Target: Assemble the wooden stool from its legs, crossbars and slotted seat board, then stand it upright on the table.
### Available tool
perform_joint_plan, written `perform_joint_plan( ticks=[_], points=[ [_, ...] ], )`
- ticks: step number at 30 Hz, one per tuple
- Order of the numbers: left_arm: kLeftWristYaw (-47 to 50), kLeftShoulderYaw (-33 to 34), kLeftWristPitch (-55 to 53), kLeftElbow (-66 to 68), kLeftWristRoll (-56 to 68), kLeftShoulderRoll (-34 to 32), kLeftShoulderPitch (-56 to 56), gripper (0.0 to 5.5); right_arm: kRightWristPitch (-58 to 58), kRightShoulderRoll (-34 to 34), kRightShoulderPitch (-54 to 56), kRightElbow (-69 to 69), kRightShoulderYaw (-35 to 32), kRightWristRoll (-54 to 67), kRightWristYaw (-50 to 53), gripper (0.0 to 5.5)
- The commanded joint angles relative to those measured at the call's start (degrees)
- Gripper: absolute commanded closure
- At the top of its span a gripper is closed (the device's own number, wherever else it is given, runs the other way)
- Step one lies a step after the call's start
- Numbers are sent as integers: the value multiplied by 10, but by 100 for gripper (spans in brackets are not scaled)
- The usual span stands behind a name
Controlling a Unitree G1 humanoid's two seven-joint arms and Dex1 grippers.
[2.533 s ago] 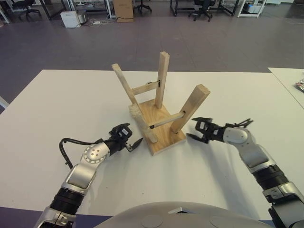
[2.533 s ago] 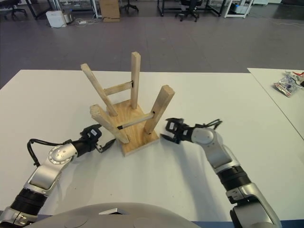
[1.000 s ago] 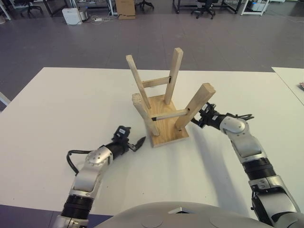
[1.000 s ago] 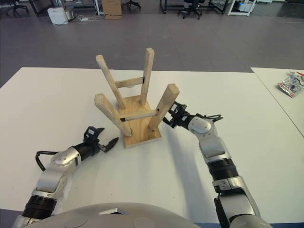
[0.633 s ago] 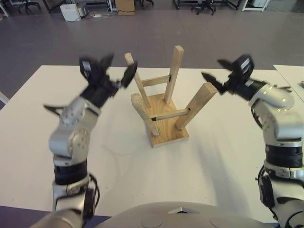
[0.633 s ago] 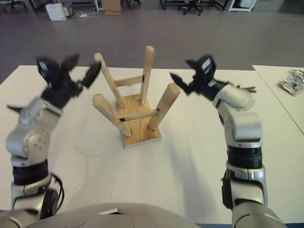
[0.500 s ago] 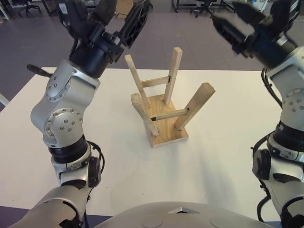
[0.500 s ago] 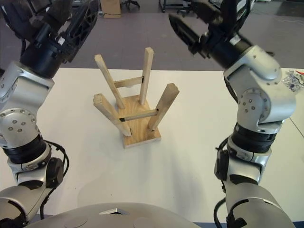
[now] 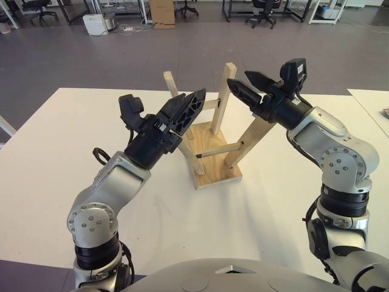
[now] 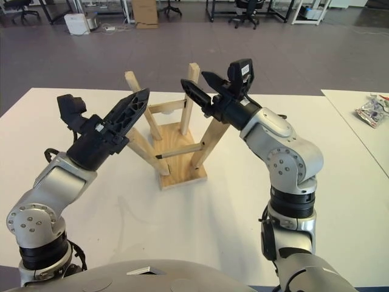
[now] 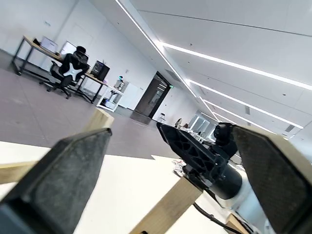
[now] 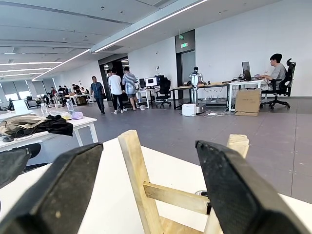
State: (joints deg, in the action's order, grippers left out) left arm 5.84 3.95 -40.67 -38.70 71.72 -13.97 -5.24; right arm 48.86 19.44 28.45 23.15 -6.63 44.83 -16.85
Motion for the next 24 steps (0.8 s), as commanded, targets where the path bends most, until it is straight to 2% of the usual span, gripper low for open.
perform_joint_plan(
  ticks=[1,5,9,11,13,17,19,21,23,24],
  points=[
    [3,-33,-32,76,-63,-19,-8,94,47,-17,-39,-34,30,6,6,195],
    [-5,-3,-39,61,-40,-37,-98,94,60,-33,41,-22,-17,70,28,195],
    [-9,76,-41,46,37,-112,-212,94,72,-21,104,-16,-61,130,54,195],
    [-18,93,-40,68,39,-144,-267,94,68,-14,123,-23,-74,137,62,195],
    [-25,85,-26,104,11,-145,-326,94,61,-10,146,-35,-83,141,67,195],
    [-25,58,26,148,-56,-97,-442,94,14,-12,231,-49,-128,163,89,195],
    [-3,54,41,144,-78,-72,-440,94,-6,-12,235,-48,-135,159,97,195],
    [17,37,25,123,-76,-48,-373,94,9,-13,174,-36,-111,150,99,195],
    [33,-12,-16,112,-61,-23,-210,94,30,-26,50,-18,-55,120,108,195],
    [12,-52,-33,121,-66,-19,-117,94,38,-43,-17,-12,-27,110,122,195]
  ],
)
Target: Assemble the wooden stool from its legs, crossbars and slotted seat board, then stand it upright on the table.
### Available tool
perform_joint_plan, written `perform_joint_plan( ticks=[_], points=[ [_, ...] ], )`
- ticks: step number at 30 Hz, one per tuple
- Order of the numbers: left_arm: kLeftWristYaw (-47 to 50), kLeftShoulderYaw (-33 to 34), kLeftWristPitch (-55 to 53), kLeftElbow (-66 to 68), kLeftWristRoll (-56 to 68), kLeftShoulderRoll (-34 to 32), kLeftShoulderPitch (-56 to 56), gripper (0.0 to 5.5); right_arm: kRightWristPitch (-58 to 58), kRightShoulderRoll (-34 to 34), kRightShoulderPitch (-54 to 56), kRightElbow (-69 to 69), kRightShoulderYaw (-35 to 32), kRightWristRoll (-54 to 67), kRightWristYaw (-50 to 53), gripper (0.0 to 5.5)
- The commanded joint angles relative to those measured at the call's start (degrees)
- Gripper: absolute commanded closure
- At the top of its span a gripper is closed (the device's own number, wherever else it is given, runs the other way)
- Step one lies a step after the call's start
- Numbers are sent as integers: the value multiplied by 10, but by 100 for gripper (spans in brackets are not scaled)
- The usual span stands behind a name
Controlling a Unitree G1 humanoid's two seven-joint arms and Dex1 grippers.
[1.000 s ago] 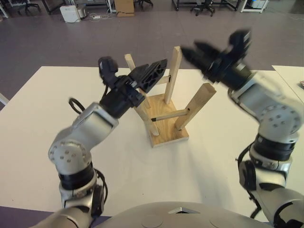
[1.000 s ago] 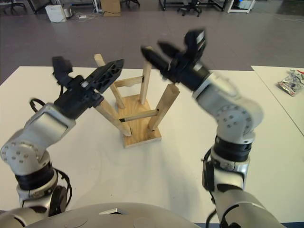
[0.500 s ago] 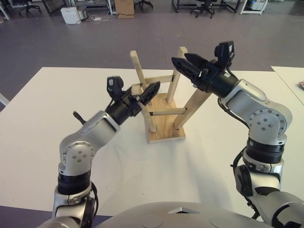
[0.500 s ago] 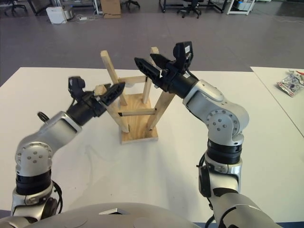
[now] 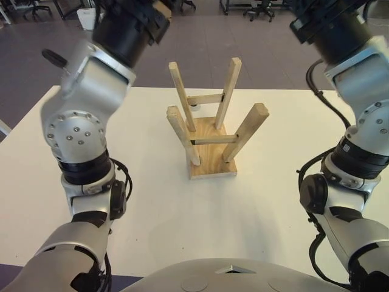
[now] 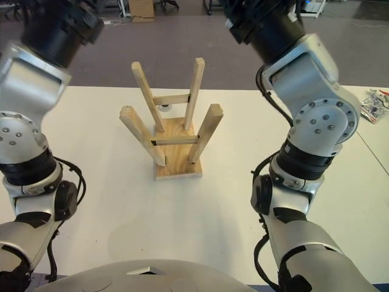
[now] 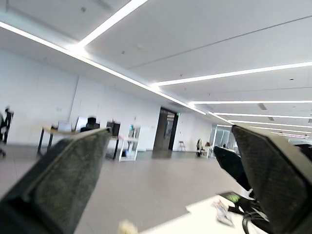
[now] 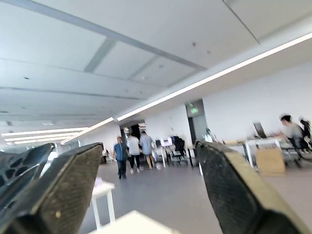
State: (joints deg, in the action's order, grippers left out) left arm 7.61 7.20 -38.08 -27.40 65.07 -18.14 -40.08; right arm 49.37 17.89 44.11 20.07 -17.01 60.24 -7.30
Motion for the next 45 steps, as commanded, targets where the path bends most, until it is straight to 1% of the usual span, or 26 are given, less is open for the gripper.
perform_joint_plan(
  ticks=[1,2,4,6,9,14,15,17,18,20,21,22,23,24,27,30,32,33,36,37,38,39,40,41,42,45],
  points=[
    [-40,-131,-61,33,-32,14,314,94,36,-43,-233,29,109,-58,41,195],
    [-64,-158,-58,57,-60,11,364,94,38,-57,-268,37,127,-63,53,195],
    [-64,-154,-36,85,-69,41,373,94,34,-72,-268,40,128,-60,66,195],
    [-66,-141,-14,96,-79,55,339,94,21,-71,-247,31,124,-67,65,195],
    [-77,-127,5,107,-95,60,290,94,8,-64,-228,18,118,-81,57,195],
    [-82,-113,1,62,-80,55,242,94,3,-51,-182,5,107,-84,36,195],
    [-81,-93,0,33,-51,45,222,94,5,-45,-168,4,104,-78,28,195],
    [-70,-17,2,-21,29,-3,190,94,9,-33,-150,8,103,-73,15,195],
    [-63,34,6,-34,88,-32,173,94,11,-29,-150,12,101,-72,12,195],
    [-64,131,18,-14,185,-90,133,94,16,-24,-159,19,101,-70,10,195],
    [-75,158,20,9,189,-116,117,94,17,-23,-158,20,101,-70,10,195],
    [-87,167,19,27,178,-134,105,94,17,-21,-153,19,101,-70,9,195],
    [-95,155,21,45,155,-139,85,94,17,-20,-141,15,97,-68,9,195],
    [-97,131,28,60,127,-130,59,94,14,-19,-123,11,90,-66,9,195],
    [-96,64,43,73,78,-81,-16,94,-12,-21,-44,15,39,-21,17,195],
    [-80,45,51,65,57,-50,-60,94,-56,-25,32,32,-21,53,34,195],
    [-78,39,50,65,41,-39,-64,94,-69,-23,49,39,-39,89,50,195],
    [-77,33,48,70,33,-30,-54,94,-66,-22,32,46,-35,95,54,195],
    [-82,-14,22,81,-41,-38,51,94,-49,-40,-131,78,3,82,62,195],
    [-86,-30,4,80,-41,-31,118,94,-42,-41,-209,79,36,52,58,195],
    [-105,-72,-16,80,-52,-33,214,94,-44,-33,-295,76,84,3,50,195],
    [-126,-112,-28,77,-68,-39,298,94,-44,-36,-358,72,116,-23,45,195],
    [-139,-139,-29,73,-81,-39,369,94,-44,-46,-385,71,127,-30,50,195],
    [-147,-156,-25,67,-89,-40,409,94,-47,-55,-388,72,128,-25,56,195],
    [-143,-154,-18,63,-86,-31,418,94,-53,-66,-372,69,120,-12,65,195],
    [-132,-134,5,72,-82,-11,379,94,-71,-68,-331,65,109,0,76,195]
  ],
)
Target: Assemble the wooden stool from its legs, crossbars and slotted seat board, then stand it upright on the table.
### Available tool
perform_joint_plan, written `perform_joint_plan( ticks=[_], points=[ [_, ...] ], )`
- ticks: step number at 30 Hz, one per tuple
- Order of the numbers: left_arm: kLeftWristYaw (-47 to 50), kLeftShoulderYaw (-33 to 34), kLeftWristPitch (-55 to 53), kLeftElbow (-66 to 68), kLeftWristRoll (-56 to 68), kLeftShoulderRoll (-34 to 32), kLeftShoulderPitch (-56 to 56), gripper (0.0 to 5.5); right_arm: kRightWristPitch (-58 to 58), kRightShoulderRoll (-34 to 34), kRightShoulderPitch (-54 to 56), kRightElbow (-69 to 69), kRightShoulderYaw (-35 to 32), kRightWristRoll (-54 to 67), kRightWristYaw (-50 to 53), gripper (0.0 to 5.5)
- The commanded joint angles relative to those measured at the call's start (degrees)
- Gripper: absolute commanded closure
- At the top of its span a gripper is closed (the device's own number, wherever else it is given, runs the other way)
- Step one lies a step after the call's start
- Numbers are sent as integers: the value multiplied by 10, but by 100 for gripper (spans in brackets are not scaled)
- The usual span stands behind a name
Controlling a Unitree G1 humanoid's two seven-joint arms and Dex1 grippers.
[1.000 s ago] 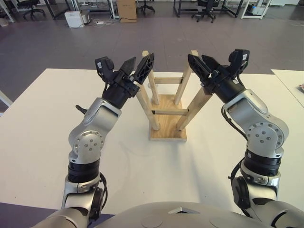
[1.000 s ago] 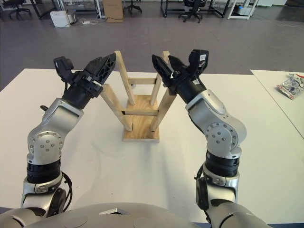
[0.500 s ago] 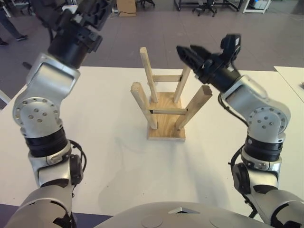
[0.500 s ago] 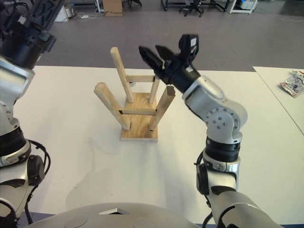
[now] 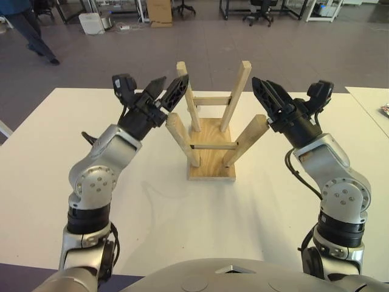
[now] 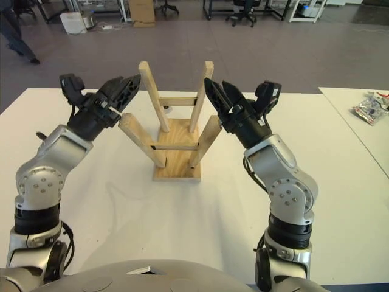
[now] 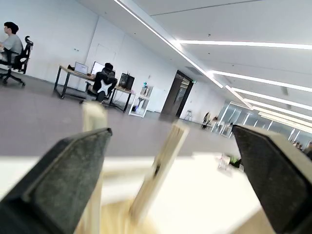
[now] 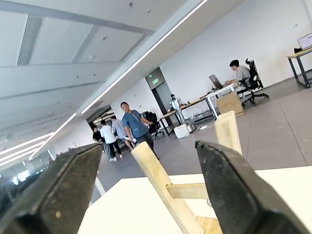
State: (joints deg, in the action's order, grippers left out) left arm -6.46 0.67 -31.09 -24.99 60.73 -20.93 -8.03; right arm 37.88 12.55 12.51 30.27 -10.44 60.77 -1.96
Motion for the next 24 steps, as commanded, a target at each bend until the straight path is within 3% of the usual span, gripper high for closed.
perform_joint_plan(
  ticks=[1,11,15,19,24],
  points=[
    [8,-61,-64,49,-45,21,45,94,42,-12,-7,-39,41,-6,22,195],
    [-25,-13,-104,-39,-7,24,-7,94,42,31,79,-67,7,-4,-17,195],
    [-61,79,-95,-85,62,-25,-31,94,50,48,67,-59,6,5,-49,195],
    [-86,190,-51,-47,159,-53,-112,94,51,70,32,-70,24,-31,-85,195],
    [-102,230,-26,6,144,-77,-129,94,26,161,3,-143,39,-142,-167,195]
  ],
)
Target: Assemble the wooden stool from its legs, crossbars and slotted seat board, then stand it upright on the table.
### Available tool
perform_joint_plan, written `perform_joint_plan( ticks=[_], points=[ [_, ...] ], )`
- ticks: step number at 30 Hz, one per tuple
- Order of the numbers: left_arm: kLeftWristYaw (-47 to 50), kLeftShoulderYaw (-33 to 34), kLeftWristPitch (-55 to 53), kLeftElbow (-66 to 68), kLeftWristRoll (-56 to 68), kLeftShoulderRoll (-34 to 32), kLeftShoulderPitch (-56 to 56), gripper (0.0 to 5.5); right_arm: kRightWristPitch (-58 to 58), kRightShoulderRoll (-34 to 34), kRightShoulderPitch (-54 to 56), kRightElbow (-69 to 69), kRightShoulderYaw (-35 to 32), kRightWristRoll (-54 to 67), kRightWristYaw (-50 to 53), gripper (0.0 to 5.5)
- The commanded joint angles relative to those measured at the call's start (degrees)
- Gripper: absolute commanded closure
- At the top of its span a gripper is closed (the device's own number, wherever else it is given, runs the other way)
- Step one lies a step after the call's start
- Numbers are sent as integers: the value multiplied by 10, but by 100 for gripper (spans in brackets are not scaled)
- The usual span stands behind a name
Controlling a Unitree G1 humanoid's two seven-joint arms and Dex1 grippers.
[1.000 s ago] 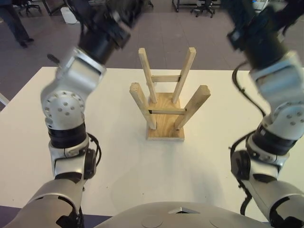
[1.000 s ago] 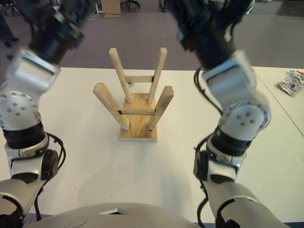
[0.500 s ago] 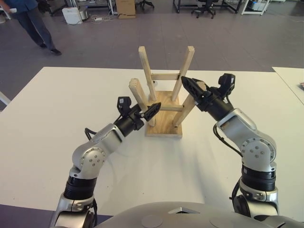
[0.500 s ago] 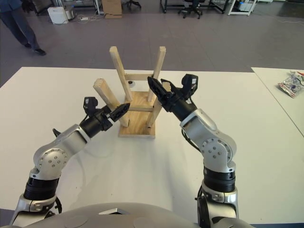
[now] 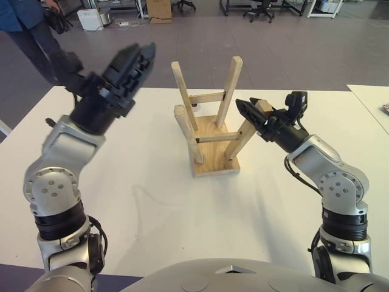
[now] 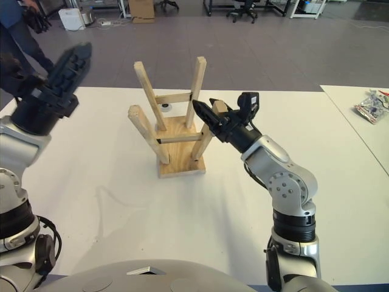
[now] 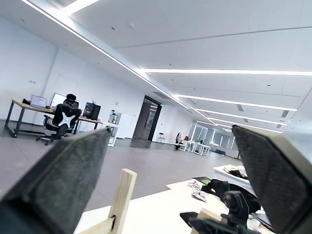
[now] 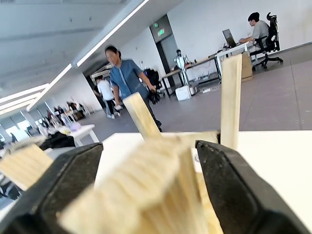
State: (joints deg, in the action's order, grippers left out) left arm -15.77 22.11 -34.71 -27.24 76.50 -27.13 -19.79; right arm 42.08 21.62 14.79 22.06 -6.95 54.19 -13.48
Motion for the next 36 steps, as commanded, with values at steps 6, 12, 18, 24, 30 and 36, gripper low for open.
perform_joint_plan(
  ticks=[6,12,18,24,30,36],
  points=[
    [-54,-10,34,99,-100,-20,-13,94,-78,136,93,-184,-60,-146,-105,195],
    [-141,-93,133,315,-318,-25,-59,94,-103,106,120,-201,-77,-161,-103,195],
    [-234,-212,328,682,-560,-18,-194,94,-183,112,135,-326,-163,-213,-40,195],
    [-237,-242,452,921,-667,27,-280,94,-222,116,24,-398,11,-400,-84,195],
    [-245,-237,499,969,-706,48,-289,94,-224,99,36,-480,160,-546,-113,195],
    [-249,-227,513,979,-722,54,-276,94,-330,25,146,-629,168,-559,-137,195]
  ],
)
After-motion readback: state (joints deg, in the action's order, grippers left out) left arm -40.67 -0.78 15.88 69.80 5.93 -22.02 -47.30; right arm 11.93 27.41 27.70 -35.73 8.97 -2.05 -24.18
